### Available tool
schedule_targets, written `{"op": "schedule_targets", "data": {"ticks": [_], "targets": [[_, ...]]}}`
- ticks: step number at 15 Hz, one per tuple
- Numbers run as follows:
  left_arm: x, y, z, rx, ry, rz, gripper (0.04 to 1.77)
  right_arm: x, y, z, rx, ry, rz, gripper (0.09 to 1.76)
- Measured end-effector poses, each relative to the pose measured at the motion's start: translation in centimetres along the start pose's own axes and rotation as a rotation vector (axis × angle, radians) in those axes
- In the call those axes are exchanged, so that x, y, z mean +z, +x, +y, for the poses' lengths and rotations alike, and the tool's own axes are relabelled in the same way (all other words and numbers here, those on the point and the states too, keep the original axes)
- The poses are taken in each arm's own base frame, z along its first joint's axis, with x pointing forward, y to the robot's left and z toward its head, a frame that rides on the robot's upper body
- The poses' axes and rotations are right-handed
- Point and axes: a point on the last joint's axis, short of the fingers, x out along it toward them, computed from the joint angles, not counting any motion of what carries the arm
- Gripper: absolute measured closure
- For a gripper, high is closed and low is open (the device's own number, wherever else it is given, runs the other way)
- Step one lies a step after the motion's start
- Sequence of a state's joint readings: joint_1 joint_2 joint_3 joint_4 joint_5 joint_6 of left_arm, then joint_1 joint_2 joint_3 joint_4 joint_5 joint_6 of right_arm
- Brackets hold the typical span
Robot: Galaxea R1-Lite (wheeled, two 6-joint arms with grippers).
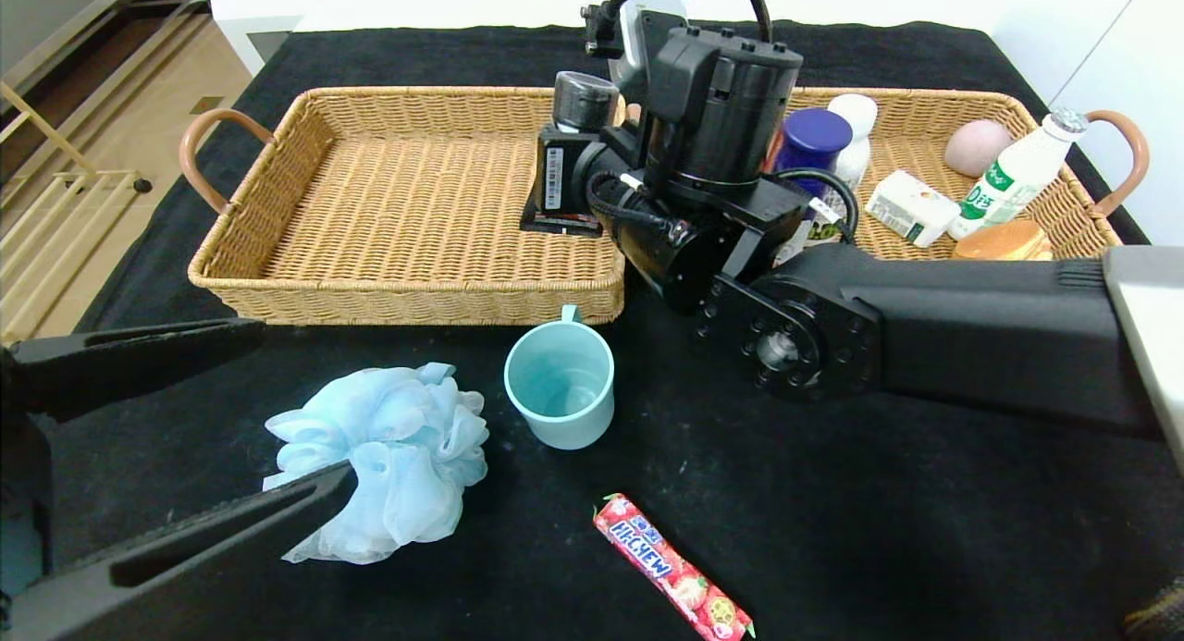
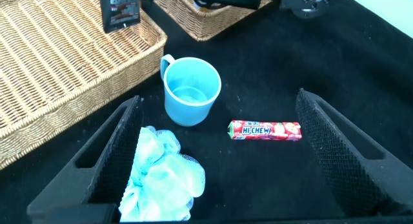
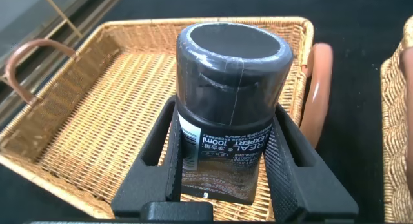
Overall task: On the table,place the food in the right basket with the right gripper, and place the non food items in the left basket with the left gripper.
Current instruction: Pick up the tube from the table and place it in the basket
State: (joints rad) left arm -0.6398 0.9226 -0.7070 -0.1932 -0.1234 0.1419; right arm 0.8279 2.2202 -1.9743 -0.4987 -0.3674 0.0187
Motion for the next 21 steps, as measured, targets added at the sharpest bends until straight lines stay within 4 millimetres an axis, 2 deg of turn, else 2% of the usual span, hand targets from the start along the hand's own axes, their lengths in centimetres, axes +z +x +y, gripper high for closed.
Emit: {"op": "schedule_targets", "data": {"ticks": [2, 6, 8, 13, 16, 21], "targets": [[0.0, 0.0, 0.0, -0.002, -0.001, 0.002, 0.09, -0.3, 0.1, 0.1, 0.000, -0.003, 0.005, 1.06], [-0.1, 0.2, 0.0, -0.003, -0.001, 0.008, 0.09, -0.4, 0.1, 0.1, 0.001, -0.007, 0.007, 0.70], [-0.1, 0.2, 0.0, -0.003, -0.001, 0.008, 0.09, -0.4, 0.1, 0.1, 0.001, -0.007, 0.008, 0.57], [-0.2, 0.2, 0.0, -0.003, -0.001, 0.010, 0.09, 0.3, -0.4, 0.4, 0.003, -0.009, -0.032, 0.37], [-0.2, 0.2, 0.0, -0.003, -0.002, 0.011, 0.09, 0.2, -1.6, 0.2, 0.006, -0.037, 0.016, 0.30], [-0.3, 0.3, 0.0, -0.004, -0.002, 0.018, 0.09, 1.8, -5.6, -0.8, 0.021, -0.067, 0.083, 0.22]]}}
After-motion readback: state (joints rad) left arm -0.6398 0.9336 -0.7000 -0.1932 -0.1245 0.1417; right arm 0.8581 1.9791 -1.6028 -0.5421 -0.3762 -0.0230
